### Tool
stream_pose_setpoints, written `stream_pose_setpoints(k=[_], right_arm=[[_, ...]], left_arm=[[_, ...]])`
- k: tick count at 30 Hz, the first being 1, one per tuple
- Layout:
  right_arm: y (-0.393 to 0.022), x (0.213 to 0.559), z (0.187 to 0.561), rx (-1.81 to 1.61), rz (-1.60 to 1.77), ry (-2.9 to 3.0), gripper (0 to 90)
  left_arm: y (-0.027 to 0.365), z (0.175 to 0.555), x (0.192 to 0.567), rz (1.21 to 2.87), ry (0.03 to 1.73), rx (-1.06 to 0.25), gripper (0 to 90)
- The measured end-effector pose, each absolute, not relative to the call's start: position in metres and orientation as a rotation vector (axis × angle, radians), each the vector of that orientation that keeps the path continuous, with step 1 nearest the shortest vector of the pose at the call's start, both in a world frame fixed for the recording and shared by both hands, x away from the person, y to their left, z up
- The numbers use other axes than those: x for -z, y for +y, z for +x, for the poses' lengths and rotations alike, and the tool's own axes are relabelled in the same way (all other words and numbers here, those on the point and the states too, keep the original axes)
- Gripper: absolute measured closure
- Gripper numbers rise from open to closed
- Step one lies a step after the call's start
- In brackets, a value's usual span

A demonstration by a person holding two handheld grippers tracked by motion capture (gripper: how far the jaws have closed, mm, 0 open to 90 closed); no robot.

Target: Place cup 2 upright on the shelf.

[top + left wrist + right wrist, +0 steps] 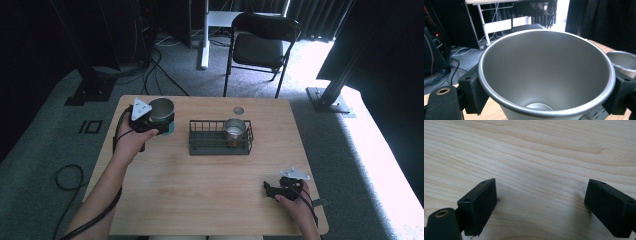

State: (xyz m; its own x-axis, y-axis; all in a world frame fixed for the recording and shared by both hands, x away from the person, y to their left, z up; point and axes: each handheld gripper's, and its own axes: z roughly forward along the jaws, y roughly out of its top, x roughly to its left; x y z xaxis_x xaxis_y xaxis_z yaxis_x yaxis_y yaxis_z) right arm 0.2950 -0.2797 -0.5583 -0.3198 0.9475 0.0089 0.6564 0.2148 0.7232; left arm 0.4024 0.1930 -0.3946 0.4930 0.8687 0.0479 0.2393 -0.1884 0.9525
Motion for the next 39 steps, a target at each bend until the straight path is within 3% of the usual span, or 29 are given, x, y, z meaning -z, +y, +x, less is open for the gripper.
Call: stream_pose_setpoints(k=[21,39], right_arm=[[-0.280,0.558,0.295,-0.887,1.481,2.056,10.3],[-0.280,0.558,0.295,-0.887,1.479,2.056,10.3]], left_arm=[[0.130,0.409,0.370,1.708,0.822,-0.689,13.5],[0.078,0.428,0.405,1.754,0.801,-0.602,13.5]])
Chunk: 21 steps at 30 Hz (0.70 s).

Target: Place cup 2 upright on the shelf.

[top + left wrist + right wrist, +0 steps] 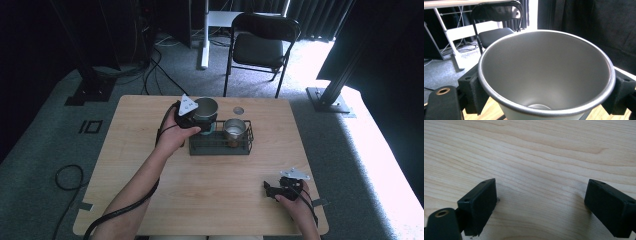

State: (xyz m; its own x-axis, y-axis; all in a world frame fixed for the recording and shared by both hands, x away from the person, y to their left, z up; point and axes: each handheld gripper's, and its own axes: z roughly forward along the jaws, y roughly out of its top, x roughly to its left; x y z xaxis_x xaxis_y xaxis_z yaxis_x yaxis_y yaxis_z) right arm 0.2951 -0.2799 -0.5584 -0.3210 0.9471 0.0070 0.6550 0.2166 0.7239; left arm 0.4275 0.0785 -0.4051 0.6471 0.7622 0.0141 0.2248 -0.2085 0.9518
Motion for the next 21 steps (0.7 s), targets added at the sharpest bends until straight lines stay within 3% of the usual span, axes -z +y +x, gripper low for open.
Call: stream_pose_setpoints(k=[21], right_arm=[[-0.280,0.558,0.295,-0.887,1.481,2.056,10.3]], left_arm=[[0.066,0.443,0.457,1.815,0.839,-0.576,13.5]])
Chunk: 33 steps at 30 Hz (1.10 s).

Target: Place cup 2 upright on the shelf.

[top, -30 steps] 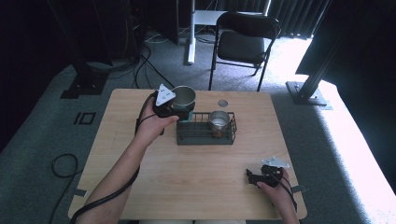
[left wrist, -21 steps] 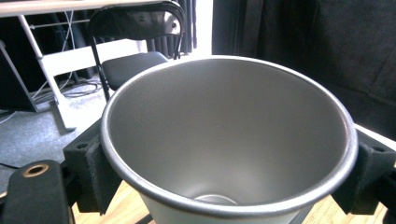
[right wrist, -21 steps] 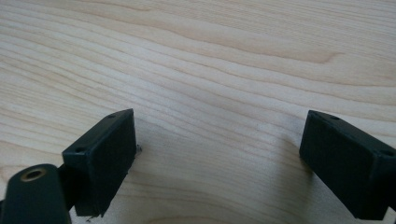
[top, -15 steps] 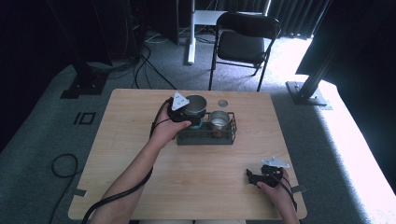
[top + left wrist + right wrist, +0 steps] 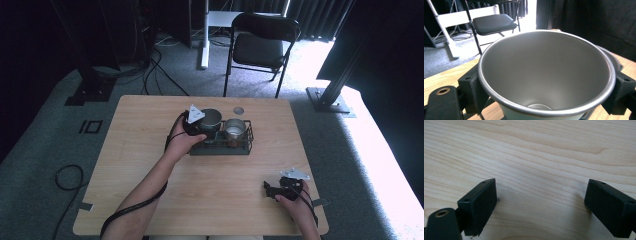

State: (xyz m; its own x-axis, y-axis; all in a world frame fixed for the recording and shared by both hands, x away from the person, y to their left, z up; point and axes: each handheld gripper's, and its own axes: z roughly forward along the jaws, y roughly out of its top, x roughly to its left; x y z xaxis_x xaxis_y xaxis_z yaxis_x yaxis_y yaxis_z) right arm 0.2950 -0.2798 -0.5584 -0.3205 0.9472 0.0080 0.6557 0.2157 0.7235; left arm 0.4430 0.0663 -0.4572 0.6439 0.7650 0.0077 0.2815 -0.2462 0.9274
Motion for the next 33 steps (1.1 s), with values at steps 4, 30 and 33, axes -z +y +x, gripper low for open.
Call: stream_pose_setpoints(k=[4,30,33], right_arm=[[-0.280,0.558,0.295,-0.887,1.482,2.056,10.3],[-0.280,0.558,0.295,-0.887,1.482,2.056,10.4],[-0.280,0.558,0.295,-0.887,1.481,2.056,10.4]], left_arm=[[0.067,0.444,0.461,1.812,0.834,-0.564,13.5],[0.071,0.438,0.460,1.926,0.806,-0.563,11.6],[0.074,0.437,0.459,1.932,0.812,-0.562,11.6]])
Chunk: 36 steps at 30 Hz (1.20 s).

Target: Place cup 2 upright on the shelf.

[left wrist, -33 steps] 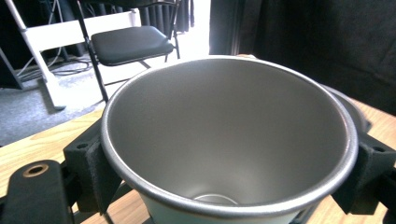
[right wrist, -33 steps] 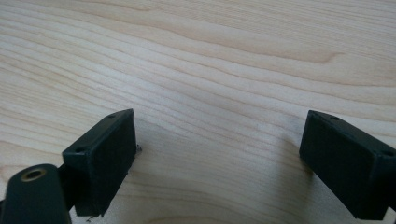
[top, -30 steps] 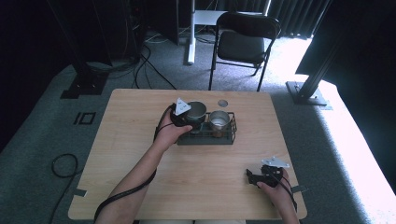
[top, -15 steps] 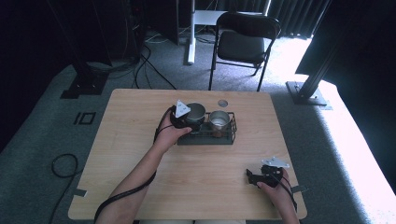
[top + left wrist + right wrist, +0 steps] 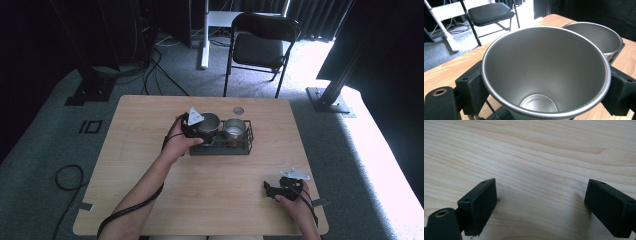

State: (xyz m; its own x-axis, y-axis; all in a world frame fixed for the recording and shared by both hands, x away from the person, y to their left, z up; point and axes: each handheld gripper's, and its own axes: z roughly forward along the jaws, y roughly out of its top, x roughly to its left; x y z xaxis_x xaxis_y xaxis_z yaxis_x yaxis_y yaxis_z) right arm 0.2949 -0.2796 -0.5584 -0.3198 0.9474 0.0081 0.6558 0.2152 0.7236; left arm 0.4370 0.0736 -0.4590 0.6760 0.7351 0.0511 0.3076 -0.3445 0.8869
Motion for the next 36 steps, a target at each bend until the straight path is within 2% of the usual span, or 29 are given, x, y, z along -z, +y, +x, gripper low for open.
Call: stream_pose_setpoints(k=[2,4,20,36], right_arm=[[-0.280,0.558,0.295,-0.887,1.482,2.056,10.4],[-0.280,0.558,0.295,-0.887,1.482,2.056,10.4],[-0.280,0.558,0.295,-0.887,1.481,2.056,10.4],[-0.280,0.558,0.295,-0.887,1.482,2.056,10.4]], left_arm=[[0.075,0.436,0.457,1.939,0.833,-0.545,11.7],[0.077,0.436,0.455,1.945,0.898,-0.471,12.2],[0.091,0.423,0.447,1.949,0.817,-0.571,12.4],[0.121,0.401,0.441,1.930,0.839,-0.543,12.4]])
